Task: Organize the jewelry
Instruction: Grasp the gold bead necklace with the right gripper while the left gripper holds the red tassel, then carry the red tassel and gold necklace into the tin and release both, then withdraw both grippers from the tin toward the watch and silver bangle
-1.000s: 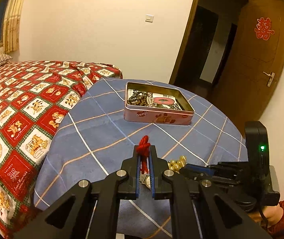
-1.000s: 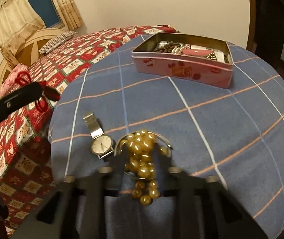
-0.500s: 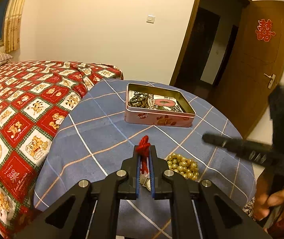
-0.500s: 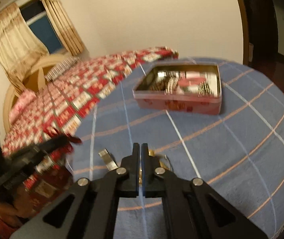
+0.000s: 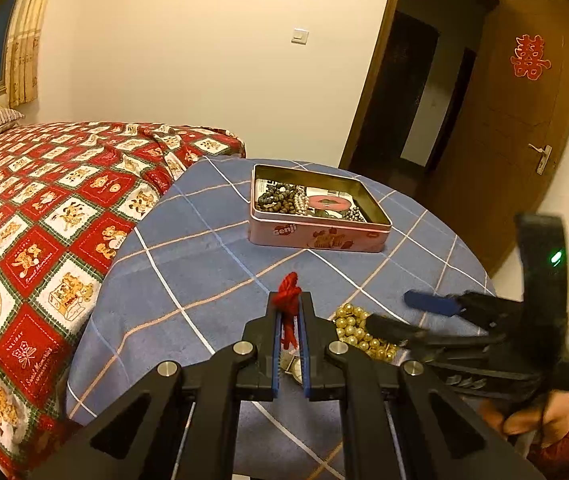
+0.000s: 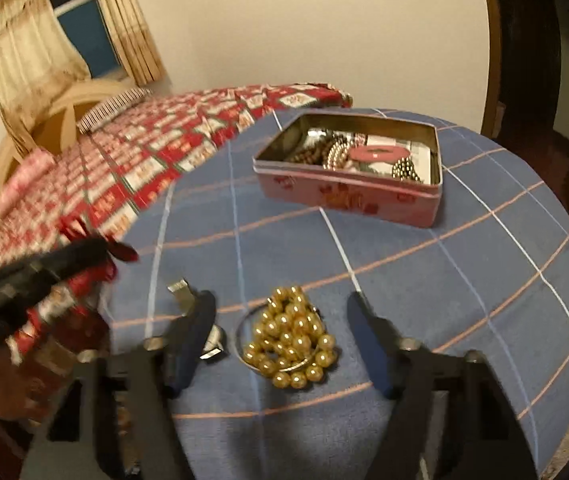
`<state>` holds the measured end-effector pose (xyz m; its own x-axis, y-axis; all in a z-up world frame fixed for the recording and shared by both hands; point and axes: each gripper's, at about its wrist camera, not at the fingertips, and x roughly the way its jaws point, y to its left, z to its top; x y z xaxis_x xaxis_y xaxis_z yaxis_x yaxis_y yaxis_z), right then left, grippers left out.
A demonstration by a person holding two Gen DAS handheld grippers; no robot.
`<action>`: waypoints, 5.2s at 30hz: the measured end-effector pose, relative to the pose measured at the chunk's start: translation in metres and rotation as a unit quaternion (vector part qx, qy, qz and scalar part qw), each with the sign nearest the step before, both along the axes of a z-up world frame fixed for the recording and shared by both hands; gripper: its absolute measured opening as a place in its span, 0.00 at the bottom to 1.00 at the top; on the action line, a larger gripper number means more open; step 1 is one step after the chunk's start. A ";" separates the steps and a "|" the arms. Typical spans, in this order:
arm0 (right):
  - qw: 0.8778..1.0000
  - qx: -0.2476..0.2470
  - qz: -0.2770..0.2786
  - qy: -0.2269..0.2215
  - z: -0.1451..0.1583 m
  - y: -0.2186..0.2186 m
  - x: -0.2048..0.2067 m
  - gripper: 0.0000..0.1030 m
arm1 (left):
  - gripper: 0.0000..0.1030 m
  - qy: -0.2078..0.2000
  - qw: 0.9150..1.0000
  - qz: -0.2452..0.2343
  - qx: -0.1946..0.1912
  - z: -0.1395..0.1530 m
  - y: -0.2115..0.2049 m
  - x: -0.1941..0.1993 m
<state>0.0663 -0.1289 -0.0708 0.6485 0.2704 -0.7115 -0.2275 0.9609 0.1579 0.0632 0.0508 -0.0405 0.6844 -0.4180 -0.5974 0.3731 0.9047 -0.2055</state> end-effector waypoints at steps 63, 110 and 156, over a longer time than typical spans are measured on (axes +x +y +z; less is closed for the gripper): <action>0.991 0.072 -0.067 -0.085 0.093 -0.084 0.085 0.13 | 0.06 -0.030 0.998 -0.053 -0.006 0.027 -0.075 0.117; 0.990 0.085 -0.112 0.003 0.007 -0.119 0.179 0.49 | 0.23 0.034 0.983 -0.028 0.176 -0.048 -0.149 0.224; 0.991 0.056 -0.118 -0.015 0.007 -0.073 0.013 0.49 | 0.63 0.017 0.991 0.095 0.089 -0.018 -0.014 0.048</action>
